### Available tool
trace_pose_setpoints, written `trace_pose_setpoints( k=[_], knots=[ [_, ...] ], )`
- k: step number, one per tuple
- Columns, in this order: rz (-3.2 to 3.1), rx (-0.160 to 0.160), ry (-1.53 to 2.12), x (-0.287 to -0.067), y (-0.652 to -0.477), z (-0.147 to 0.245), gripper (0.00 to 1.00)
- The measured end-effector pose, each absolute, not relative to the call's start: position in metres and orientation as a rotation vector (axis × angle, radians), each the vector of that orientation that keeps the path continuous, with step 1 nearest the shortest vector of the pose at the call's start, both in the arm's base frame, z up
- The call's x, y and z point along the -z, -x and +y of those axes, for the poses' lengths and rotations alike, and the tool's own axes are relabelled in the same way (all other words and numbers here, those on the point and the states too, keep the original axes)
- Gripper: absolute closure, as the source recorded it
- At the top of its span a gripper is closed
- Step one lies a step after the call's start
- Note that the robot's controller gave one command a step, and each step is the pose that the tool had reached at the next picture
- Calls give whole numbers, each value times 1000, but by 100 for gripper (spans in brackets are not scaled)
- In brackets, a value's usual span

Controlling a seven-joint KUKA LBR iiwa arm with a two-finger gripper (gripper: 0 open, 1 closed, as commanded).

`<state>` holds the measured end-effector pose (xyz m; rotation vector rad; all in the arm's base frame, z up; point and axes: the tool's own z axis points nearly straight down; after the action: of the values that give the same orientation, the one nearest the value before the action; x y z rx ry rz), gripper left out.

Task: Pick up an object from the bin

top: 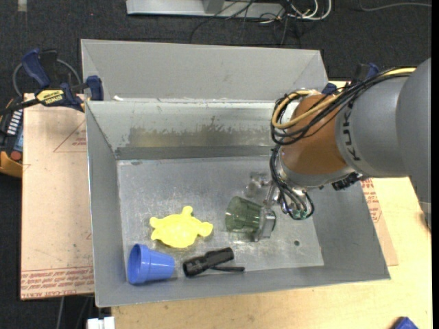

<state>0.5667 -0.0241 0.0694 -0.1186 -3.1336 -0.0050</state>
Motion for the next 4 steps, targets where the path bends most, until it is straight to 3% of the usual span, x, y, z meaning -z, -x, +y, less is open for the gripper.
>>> trace_pose_setpoints(
  k=[1,2,3,4],
  knots=[
    [-3138,3,221,-116,-554,-17,0],
    [-3095,4,515,-99,-577,-64,0],
    [-3113,4,457,-70,-546,-27,0],
    [-2975,3,1003,-69,-594,-19,100]
  ],
)
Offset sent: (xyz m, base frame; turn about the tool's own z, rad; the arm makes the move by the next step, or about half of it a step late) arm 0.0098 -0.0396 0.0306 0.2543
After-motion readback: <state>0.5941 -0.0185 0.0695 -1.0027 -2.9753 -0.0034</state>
